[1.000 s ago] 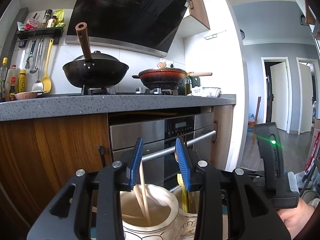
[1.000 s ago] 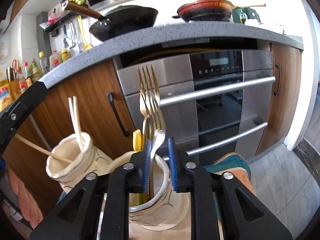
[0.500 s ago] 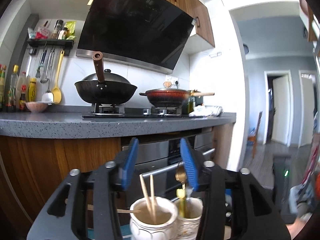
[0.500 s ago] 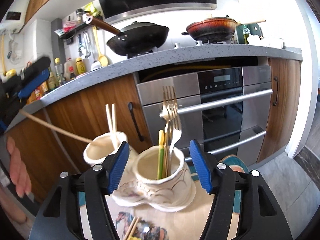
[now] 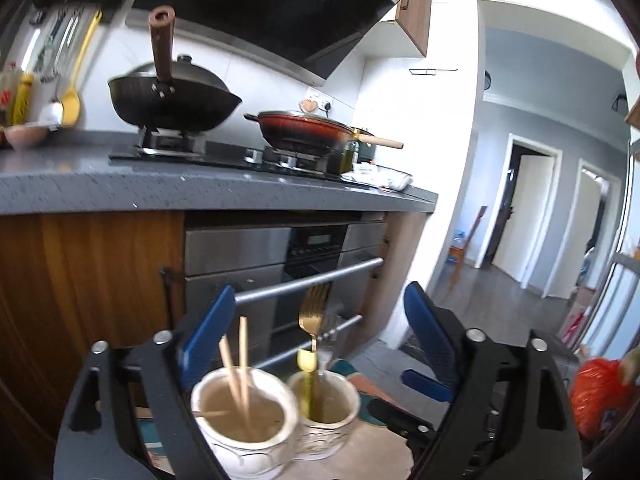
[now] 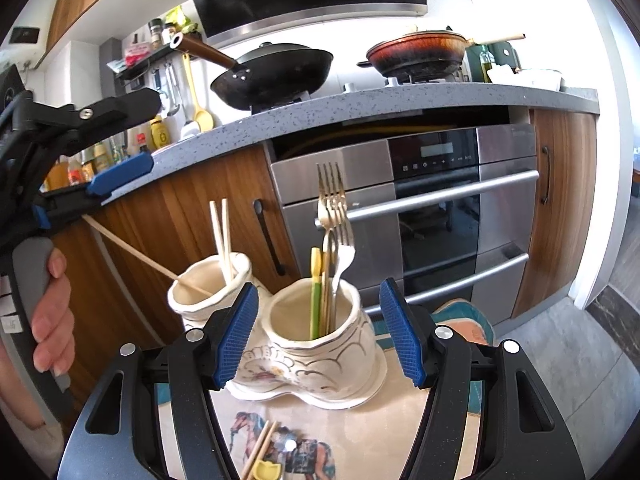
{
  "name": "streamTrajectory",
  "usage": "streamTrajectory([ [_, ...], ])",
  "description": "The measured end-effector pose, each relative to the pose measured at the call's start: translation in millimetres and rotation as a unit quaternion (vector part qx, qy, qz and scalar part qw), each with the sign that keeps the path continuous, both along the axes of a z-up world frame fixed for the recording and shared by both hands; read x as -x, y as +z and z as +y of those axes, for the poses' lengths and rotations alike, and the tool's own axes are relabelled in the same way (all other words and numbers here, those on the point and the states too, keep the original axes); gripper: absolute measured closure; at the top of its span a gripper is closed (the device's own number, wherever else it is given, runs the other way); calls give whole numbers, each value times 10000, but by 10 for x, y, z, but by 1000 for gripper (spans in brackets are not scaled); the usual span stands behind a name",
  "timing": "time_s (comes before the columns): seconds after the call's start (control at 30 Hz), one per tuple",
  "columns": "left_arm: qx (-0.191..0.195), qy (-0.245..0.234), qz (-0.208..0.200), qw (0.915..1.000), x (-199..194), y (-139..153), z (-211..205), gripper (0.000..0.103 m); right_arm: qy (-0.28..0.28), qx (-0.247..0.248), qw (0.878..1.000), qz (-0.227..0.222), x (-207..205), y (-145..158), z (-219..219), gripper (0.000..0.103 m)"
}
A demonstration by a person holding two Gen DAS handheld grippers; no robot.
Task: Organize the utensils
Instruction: 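Open both tools to release the chopstick and silver fork, then move both tools back over the remaining utensils on the placemat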
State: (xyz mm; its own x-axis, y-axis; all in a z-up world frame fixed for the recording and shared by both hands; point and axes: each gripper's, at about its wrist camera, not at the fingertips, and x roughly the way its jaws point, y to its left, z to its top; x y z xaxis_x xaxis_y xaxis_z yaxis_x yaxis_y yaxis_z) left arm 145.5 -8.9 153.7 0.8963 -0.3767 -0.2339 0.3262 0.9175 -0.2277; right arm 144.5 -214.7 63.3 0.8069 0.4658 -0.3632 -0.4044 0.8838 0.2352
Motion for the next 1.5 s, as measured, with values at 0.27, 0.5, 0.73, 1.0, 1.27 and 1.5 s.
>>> streamTrajectory([
  [0.27,397,-543,674,9955,-244,-194,-61,77,-9,4,10000,75,-73,-40,-37,38],
  [0.5,770,-784,1036,9885,-357,-347,-17,103,69,108,9999,116,-98,-78,1,38],
  [0.73,731,-481,839,9926,-266,-285,65,103,147,295,9994,143,-86,-124,58,38],
  [1.0,-59,293,266,9992,271,-189,140,56,113,499,9984,230,71,-194,95,32],
  [1.27,-703,1027,404,9914,764,-491,266,44,-4,699,9969,350,329,-409,60,28],
  [1.5,-1199,1265,832,9812,1045,-897,157,33,-202,666,9946,767,505,-709,-124,26],
])
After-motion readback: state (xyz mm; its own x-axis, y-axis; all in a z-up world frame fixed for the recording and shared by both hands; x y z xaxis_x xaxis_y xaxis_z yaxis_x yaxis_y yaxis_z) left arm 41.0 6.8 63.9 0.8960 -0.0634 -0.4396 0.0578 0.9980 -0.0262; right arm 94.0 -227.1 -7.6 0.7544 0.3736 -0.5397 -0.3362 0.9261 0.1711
